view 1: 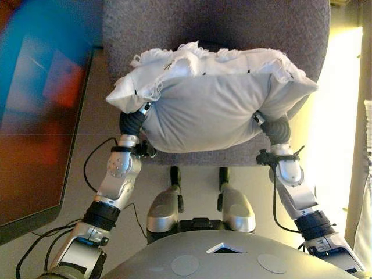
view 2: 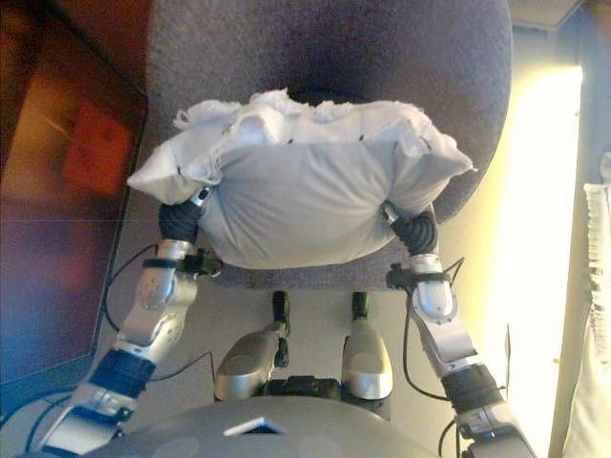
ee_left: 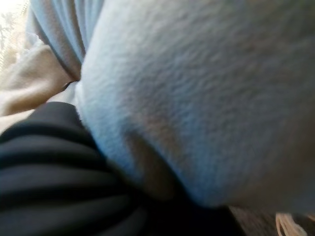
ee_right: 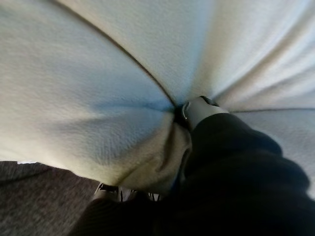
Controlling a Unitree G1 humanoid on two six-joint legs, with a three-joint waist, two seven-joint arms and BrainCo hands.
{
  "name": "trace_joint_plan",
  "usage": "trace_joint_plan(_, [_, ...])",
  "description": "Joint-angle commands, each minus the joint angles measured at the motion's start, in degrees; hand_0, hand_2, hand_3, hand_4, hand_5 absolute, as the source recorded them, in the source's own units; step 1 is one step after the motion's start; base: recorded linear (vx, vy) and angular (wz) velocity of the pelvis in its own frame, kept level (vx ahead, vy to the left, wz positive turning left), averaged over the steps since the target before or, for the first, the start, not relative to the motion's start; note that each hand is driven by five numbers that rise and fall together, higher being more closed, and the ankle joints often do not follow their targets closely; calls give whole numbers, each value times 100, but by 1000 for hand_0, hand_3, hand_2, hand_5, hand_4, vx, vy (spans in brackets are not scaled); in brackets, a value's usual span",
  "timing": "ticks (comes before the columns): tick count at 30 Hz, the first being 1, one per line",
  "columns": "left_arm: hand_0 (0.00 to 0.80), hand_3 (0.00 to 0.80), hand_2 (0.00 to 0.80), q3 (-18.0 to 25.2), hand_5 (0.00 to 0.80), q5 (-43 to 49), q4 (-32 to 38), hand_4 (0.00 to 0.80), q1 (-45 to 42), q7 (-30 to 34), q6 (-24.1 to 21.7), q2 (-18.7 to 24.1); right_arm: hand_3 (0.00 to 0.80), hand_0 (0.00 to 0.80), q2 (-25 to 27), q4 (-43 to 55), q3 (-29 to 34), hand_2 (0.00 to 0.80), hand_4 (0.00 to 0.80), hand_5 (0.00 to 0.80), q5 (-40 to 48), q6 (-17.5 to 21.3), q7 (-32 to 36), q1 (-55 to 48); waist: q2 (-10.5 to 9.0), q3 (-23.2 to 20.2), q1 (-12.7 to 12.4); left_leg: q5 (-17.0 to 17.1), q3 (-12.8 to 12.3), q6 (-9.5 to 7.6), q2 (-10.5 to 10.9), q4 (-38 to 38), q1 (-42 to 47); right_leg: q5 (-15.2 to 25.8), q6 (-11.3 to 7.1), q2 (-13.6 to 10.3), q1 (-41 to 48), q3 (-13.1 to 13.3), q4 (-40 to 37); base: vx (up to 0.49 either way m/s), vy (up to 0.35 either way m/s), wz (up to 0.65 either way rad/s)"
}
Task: Pick up the cushion and take it to the sofa
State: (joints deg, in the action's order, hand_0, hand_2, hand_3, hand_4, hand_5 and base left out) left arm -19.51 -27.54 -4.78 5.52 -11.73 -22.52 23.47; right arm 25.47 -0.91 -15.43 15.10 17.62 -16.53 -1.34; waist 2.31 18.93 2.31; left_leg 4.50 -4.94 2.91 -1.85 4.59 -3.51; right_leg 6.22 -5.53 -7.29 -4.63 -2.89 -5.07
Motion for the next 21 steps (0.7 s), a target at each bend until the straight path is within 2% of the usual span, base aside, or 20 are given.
trace_joint_plan(1, [800,800,800,-409,800,651,243,800,1012,53,-629,-332,800,800,-166,564,-385,800,800,800,-463,670,30,857,-228,133,118,-571,60,-106,41,-465,-297,-407,-214,-218,-66,278,323,27,-7,-8])
trace_joint_plan(7, [800,800,800,-507,800,713,-233,800,1543,-167,-629,-516,800,800,-195,221,-401,800,800,800,-633,649,-213,1462,-242,420,160,-570,46,-71,35,-505,-467,-376,-213,-193,-265,355,343,-20,-14,-11])
trace_joint_plan(13, [800,800,800,-505,800,782,-956,800,2349,-401,-745,-680,800,800,-265,-213,-458,800,800,800,-805,414,-397,2372,-203,738,211,-482,52,-17,26,-441,-665,-330,-193,-175,-551,357,382,-30,5,-10])
trace_joint_plan(21, [800,800,800,-391,800,585,-2397,800,3730,-819,-911,-850,800,800,-333,-1479,-734,800,800,800,-809,-9,-647,3971,-197,1086,227,-363,103,70,55,-637,-1236,-218,-175,-198,-1254,333,654,-9,0,0])
